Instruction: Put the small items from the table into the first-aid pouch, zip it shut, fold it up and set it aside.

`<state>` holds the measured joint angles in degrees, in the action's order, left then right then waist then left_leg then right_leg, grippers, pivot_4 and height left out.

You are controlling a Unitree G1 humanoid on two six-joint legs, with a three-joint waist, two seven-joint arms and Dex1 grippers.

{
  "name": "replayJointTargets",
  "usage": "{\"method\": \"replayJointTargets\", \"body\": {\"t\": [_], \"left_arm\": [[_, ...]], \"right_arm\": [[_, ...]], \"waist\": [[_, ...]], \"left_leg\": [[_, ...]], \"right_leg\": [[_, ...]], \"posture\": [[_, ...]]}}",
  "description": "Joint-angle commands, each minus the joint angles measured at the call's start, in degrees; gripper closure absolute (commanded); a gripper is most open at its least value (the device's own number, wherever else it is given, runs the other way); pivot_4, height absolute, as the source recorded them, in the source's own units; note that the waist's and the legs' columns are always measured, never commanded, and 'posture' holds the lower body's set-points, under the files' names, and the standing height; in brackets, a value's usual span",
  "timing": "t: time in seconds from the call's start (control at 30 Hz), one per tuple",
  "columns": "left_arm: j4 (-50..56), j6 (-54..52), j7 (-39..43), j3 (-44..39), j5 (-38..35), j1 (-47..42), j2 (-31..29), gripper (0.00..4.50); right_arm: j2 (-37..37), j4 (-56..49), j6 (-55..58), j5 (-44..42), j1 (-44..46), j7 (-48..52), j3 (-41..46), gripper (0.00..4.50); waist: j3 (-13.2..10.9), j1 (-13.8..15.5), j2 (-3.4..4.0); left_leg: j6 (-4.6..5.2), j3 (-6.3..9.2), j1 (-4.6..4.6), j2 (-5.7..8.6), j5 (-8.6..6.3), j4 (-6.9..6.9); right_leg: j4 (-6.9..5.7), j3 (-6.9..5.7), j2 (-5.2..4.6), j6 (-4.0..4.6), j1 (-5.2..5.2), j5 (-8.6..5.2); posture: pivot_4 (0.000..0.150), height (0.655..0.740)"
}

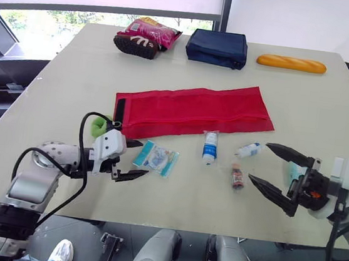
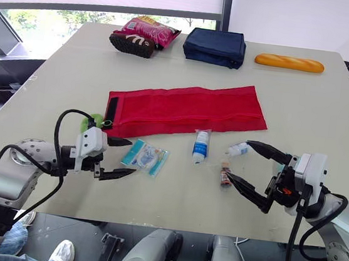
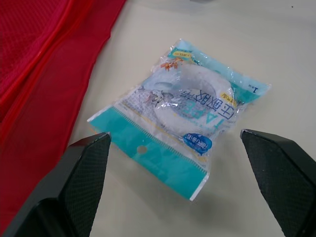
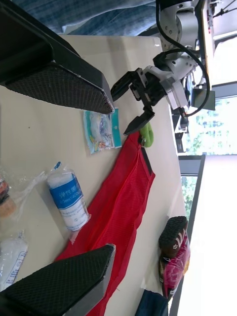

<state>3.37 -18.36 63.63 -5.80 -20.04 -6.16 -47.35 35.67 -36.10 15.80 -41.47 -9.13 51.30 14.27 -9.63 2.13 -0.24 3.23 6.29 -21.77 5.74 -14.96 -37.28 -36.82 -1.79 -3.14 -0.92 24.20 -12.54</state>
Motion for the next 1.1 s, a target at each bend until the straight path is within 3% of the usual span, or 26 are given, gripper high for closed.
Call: {"method": "replayJointTargets", "body": {"t": [0.03, 0.2, 0.57, 0.7, 0.73, 0.97, 1.1], "left_arm": [[2.2, -12.2, -2.0, -4.6, -7.3, -0.1, -0.6, 0.03], [3.6, -27.6, -6.0, -5.7, -14.0, -0.6, 0.6, 0.03], [2.6, -41.6, -12.3, -3.7, -19.6, -7.1, 5.9, 0.03], [2.6, -41.7, -12.4, -2.8, -19.1, -6.6, 5.8, 1.13], [2.6, -41.6, -12.3, -2.7, -19.1, -6.6, 5.7, 1.71], [1.5, -39.4, -11.4, -2.6, -18.6, -7.3, 5.7, 4.47], [1.2, -37.5, -9.9, -4.1, -19.8, -8.0, 5.9, 4.47]], "right_arm": [[-0.5, -1.5, -1.6, -0.1, 0.0, -0.2, 0.0, 0.0], [-1.1, -1.3, -2.2, 0.7, 0.3, -0.2, -1.0, 0.0], [-1.4, -1.4, -1.9, 0.6, 3.4, -1.4, -2.9, 0.0], [-1.6, -2.3, -1.5, 0.6, 3.7, -2.5, -3.5, 0.0], [-1.6, -2.5, -1.5, 0.6, 3.7, -2.7, -3.7, 0.0], [-1.3, -2.3, -0.9, 0.3, 5.1, -3.6, -4.8, 0.0], [-1.2, -2.6, 1.6, -1.1, 6.6, -5.1, -5.4, 0.0]], "waist": [[0.0, 0.0, 0.0], [0.0, 0.0, 0.0], [0.0, 0.0, -0.02], [0.0, 0.0, -0.01], [0.0, 0.0, -0.01], [0.0, 0.0, -0.01], [0.0, 0.0, -0.01]], "left_leg": [[0.04, 0.0, 0.0, 0.0, -0.02, -0.01], [-0.03, 0.0, 0.0, 0.0, 0.02, -0.04], [-0.07, 0.0, 0.01, 0.01, 0.05, -0.16], [-0.09, 0.0, 0.02, 0.01, 0.05, -0.14], [-0.09, 0.0, 0.01, 0.01, 0.05, -0.14], [-0.09, -0.01, 0.0, 0.01, 0.05, -0.15], [-0.09, -0.01, 0.01, 0.01, 0.05, -0.14]], "right_leg": [[-0.01, 0.0, 0.0, -0.04, 0.0, -0.01], [-0.01, 0.01, 0.01, -0.04, -0.01, 0.02], [-0.05, 0.02, 0.01, -0.06, -0.03, 0.12], [-0.05, 0.04, 0.01, -0.04, -0.02, 0.12], [-0.05, 0.04, 0.02, -0.04, -0.02, 0.12], [-0.05, 0.05, 0.01, -0.04, -0.02, 0.12], [-0.05, 0.05, 0.01, -0.02, -0.01, 0.14]], "posture": [[0.15, 0.7395], [0.15, 0.7395], [0.15, 0.7395], [0.15, 0.7395], [0.15, 0.7395], [0.15, 0.7395], [0.15, 0.7395]]}}
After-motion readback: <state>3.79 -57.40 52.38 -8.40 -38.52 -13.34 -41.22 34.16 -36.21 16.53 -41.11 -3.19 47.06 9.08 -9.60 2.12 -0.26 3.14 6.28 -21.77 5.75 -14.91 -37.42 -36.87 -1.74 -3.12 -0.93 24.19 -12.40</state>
